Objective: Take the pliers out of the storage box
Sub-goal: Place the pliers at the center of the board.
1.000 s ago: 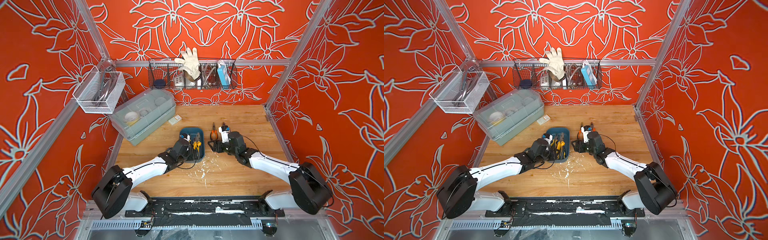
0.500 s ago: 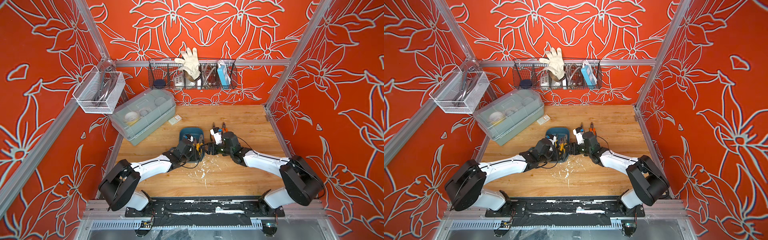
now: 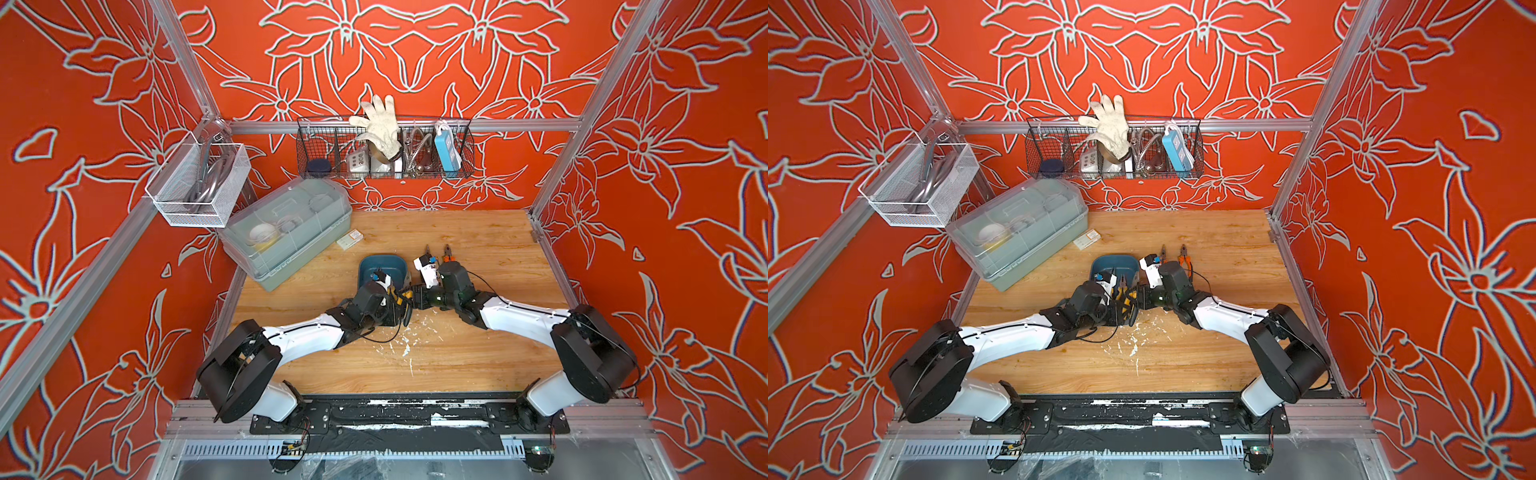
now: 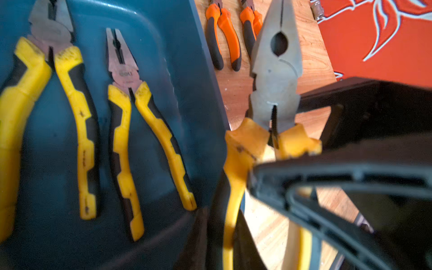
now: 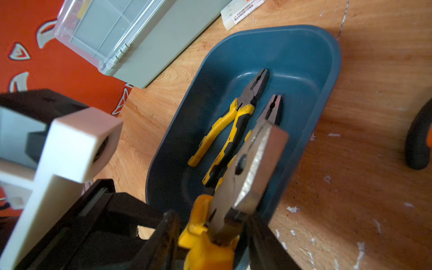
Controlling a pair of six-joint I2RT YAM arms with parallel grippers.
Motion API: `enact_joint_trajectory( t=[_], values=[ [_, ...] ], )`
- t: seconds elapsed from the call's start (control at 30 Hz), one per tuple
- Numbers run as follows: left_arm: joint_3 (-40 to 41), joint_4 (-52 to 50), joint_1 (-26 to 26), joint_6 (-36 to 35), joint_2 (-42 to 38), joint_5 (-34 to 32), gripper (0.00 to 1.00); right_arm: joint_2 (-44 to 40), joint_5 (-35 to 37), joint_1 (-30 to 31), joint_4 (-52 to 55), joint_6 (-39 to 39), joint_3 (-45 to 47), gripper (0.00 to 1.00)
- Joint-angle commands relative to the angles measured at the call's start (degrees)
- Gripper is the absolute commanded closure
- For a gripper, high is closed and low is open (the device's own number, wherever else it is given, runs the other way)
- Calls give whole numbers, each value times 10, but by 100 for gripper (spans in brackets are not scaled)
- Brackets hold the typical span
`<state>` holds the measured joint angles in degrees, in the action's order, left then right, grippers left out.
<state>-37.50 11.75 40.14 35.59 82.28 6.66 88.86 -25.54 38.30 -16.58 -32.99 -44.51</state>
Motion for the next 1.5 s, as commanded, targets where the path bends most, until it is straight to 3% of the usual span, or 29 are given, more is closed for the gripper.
enact_joint_trajectory(
  t=[0.0,0.17,0.23,0.33,0.4,0.43,0.57,0.73,0.83,1.0,1.23,1.47],
  values=[
    [-2,50,2,-3,-24,9,100,8,-5,6,3,8,-14,56],
    [-6,43,3,-6,-27,16,100,3,-2,11,2,13,-14,86],
    [-5,33,3,-10,-36,-1,94,0,2,12,-1,13,-11,98],
    [-6,1,3,-16,-60,-44,49,-15,12,12,-20,7,5,100],
    [-4,-23,1,-11,-84,-86,30,-32,29,12,-22,8,15,100],
    [-3,-42,-1,-4,-98,-121,25,-43,40,12,-18,10,20,100],
    [-22,-177,-56,70,-130,-232,23,-88,90,12,-15,19,43,100],
    [52,-176,-234,165,-169,-134,23,-137,153,10,14,37,56,100],
    [79,-169,-288,176,-187,-123,23,-164,204,7,31,50,66,100],
    [78,-181,-297,174,-198,-134,24,-209,289,-18,79,70,76,100],
    [88,-175,-296,190,-195,-142,27,-213,241,-154,105,51,85,100],
    [92,-133,-297,188,-181,-90,28,-134,196,-257,241,42,-22,100]
  ],
)
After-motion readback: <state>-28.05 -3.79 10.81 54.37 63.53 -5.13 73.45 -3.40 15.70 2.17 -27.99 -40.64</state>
